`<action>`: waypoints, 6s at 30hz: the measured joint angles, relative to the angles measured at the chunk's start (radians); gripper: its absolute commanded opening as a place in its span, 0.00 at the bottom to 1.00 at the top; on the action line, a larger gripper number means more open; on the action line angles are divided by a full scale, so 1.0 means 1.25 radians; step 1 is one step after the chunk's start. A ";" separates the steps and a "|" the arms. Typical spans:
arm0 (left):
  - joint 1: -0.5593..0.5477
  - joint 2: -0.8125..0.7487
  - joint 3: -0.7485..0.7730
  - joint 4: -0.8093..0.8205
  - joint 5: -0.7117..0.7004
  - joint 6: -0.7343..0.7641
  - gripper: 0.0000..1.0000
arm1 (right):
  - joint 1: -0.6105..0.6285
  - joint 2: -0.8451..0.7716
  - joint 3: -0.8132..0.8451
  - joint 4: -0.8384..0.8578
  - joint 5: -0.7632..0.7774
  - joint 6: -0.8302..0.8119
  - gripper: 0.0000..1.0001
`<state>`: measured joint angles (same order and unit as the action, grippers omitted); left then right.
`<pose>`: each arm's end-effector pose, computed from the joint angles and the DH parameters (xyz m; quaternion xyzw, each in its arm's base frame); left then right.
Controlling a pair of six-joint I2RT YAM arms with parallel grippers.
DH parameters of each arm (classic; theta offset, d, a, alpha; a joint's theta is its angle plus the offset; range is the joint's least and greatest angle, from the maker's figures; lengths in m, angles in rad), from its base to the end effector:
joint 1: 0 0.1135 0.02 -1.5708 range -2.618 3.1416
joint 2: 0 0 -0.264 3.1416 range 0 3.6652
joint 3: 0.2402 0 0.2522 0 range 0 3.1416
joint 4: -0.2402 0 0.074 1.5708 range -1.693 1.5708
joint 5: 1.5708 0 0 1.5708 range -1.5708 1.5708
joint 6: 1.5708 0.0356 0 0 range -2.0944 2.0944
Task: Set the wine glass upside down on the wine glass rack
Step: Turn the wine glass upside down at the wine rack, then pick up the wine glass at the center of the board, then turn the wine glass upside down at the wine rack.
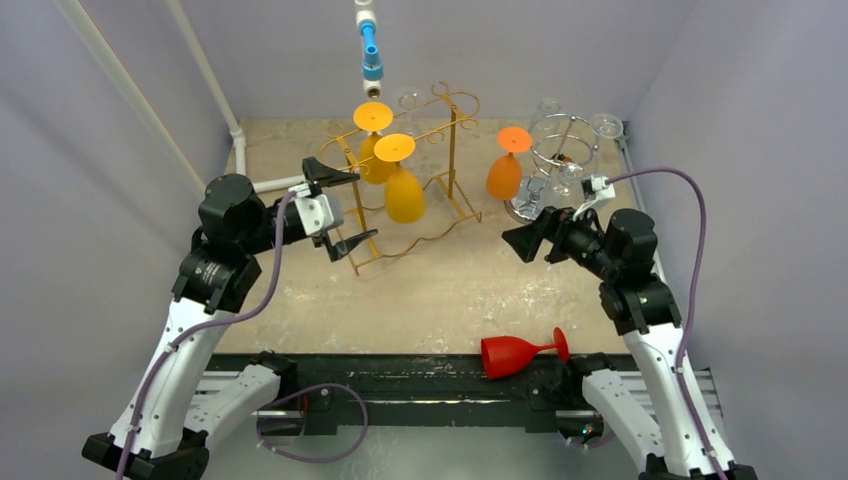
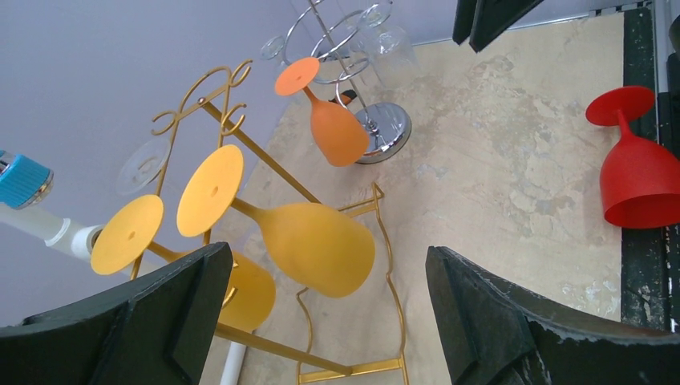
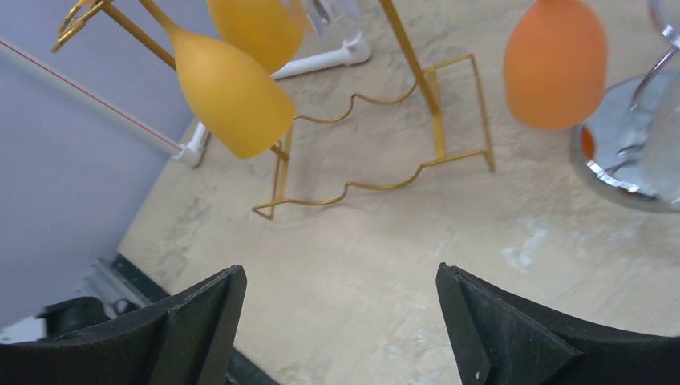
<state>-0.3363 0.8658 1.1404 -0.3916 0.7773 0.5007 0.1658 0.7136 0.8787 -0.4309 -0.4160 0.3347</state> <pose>0.1495 -0.0787 0.4271 0.5111 0.5295 -0.2317 0.6362 0.1505 0.0398 0.3578 -0.0594 0.7852 0.3061 0.5349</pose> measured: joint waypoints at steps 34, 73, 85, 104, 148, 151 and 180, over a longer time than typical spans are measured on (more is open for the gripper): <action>0.000 -0.026 0.038 -0.043 -0.088 -0.027 1.00 | 0.914 0.565 0.237 -0.656 0.748 0.453 0.81; 0.000 -0.023 0.077 -0.054 -0.087 -0.039 1.00 | 1.051 0.420 0.398 -0.686 0.986 0.544 0.00; 0.000 -0.039 0.162 -0.125 -0.067 -0.196 1.00 | 1.051 0.181 0.481 -0.387 0.950 0.216 0.00; 0.000 -0.001 0.126 -0.073 0.011 -0.469 0.61 | 1.051 0.237 0.509 -0.024 0.905 -0.109 0.00; 0.002 -0.084 0.166 -0.070 -0.039 0.573 0.00 | 0.820 0.399 0.475 0.057 0.338 -0.081 0.99; 0.002 -0.085 0.163 -0.070 -0.036 0.585 0.00 | 0.813 0.399 0.475 0.099 0.248 -0.091 0.99; 0.001 0.007 0.224 -0.074 -0.093 0.360 1.00 | 0.520 0.316 0.279 0.210 0.074 -0.109 0.52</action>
<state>-0.3351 0.8749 1.4200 -0.4843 0.6605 0.9512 0.8162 1.1080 1.2278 -0.1684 -0.3241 0.1989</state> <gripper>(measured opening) 0.995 0.800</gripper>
